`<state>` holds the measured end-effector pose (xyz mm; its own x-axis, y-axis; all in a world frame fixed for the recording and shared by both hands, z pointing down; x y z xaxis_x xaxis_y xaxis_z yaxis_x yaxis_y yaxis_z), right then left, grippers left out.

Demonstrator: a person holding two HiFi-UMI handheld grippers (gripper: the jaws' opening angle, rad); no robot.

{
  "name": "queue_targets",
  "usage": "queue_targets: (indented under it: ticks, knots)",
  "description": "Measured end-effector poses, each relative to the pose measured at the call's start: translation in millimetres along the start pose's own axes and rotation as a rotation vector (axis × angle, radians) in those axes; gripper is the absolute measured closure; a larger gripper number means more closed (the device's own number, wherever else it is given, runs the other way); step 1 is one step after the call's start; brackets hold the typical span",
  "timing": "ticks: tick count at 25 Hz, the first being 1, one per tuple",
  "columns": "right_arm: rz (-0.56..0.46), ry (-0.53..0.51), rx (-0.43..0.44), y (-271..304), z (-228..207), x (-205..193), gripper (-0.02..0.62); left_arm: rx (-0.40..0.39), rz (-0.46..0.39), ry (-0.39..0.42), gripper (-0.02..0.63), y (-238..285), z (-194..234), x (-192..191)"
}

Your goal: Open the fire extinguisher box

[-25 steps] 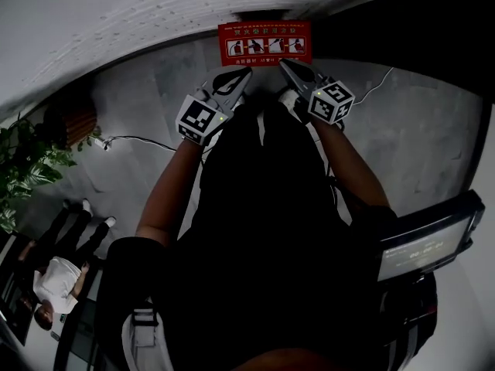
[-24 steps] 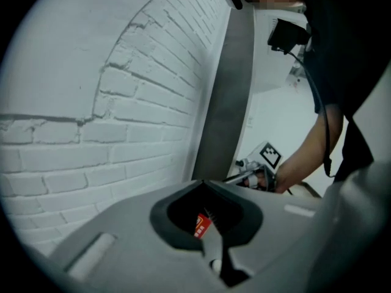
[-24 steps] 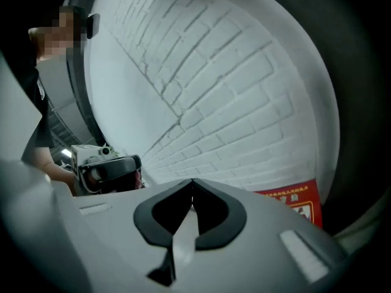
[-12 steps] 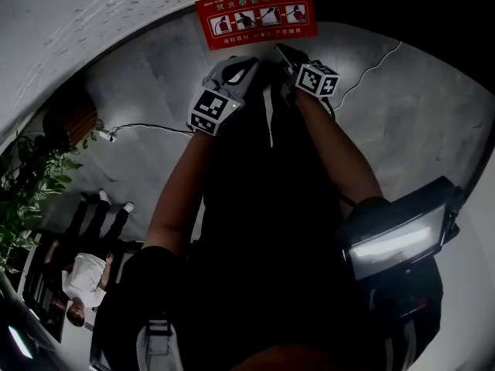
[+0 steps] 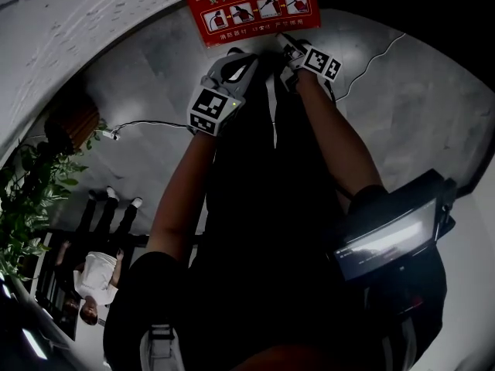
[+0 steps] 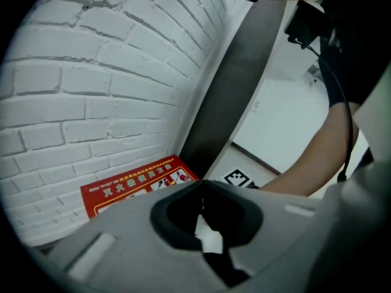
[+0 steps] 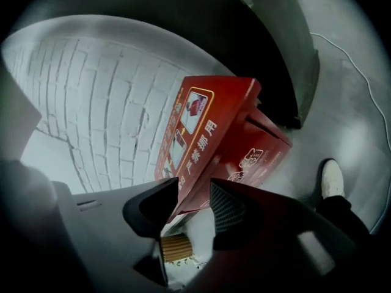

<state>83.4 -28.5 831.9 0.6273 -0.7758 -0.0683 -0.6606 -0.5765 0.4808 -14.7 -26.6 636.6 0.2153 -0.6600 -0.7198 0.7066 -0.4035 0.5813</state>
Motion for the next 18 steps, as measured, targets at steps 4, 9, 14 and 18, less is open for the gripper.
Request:
queue_targets:
  ticks: [4,9,14,18]
  knots:
    - [0.002,0.055,-0.005,11,-13,-2,0.428,0.011,-0.011,-0.01,0.606,-5,5,1]
    - [0.0,0.062,0.029,20,-16,-2,0.428,0.015,-0.017,-0.018,0.606,-3,0,-9]
    - [-0.003,0.06,0.032,22,-16,1,0.466,0.004,-0.015,-0.02,0.606,-3,-1,-7]
    - [-0.007,0.05,0.048,16,-5,1,0.479,0.003,-0.017,-0.011,0.606,-4,-1,-4]
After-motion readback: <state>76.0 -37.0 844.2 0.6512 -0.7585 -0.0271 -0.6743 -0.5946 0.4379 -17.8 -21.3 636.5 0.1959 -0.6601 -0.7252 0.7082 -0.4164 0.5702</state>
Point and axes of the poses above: the fingertips, and each gripper's own axes: y forward along the fingers, z to its left, x out of its top, the point moved 2 cm from there along -y, backward along the fingers, and after that the axes turned 4 degrees about x, right-handed, at the moved point
